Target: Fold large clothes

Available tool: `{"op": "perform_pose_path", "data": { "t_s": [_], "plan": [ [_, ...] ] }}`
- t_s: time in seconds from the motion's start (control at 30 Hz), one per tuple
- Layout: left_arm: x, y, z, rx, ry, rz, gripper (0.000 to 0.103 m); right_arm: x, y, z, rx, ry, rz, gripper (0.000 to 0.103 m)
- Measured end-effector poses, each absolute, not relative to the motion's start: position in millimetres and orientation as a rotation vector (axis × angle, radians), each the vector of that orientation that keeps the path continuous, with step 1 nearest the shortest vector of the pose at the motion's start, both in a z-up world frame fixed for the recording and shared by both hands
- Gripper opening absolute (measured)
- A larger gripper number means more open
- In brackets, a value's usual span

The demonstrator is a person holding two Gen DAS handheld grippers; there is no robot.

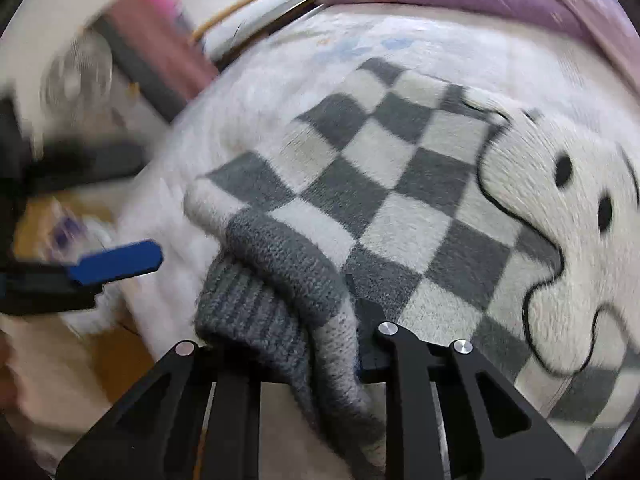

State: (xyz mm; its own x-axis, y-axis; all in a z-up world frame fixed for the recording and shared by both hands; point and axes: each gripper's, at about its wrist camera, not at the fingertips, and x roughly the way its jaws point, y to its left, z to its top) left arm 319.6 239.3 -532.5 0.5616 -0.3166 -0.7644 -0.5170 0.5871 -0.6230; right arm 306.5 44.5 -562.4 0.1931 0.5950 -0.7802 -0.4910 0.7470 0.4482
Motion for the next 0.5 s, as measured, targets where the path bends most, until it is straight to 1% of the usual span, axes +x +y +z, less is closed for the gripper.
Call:
{"op": "perform_pose_path", "data": {
  "t_s": [0.13,0.2,0.43,0.5],
  "plan": [
    [329.0,225.4,-511.5,-0.793,0.992,0.218,0.069,324.7,-21.3,-549.9,0.458,1.162,0.696,0.017],
    [341.3,205.2,-512.3,-0.725,1.023,0.204,0.074,326.0,-58.5,-541.2,0.579,1.141,0.656,0.017],
    [399.1,86.3,-533.7,-0.574,1.122,-0.004,0.075,298.6,-210.9,-520.5,0.933,1.009,0.507,0.017],
    [410.9,53.1,-541.8,-0.555,1.147,-0.064,0.08,283.9,-247.5,-520.5,1.015,0.965,0.456,0.017]
  ]
}}
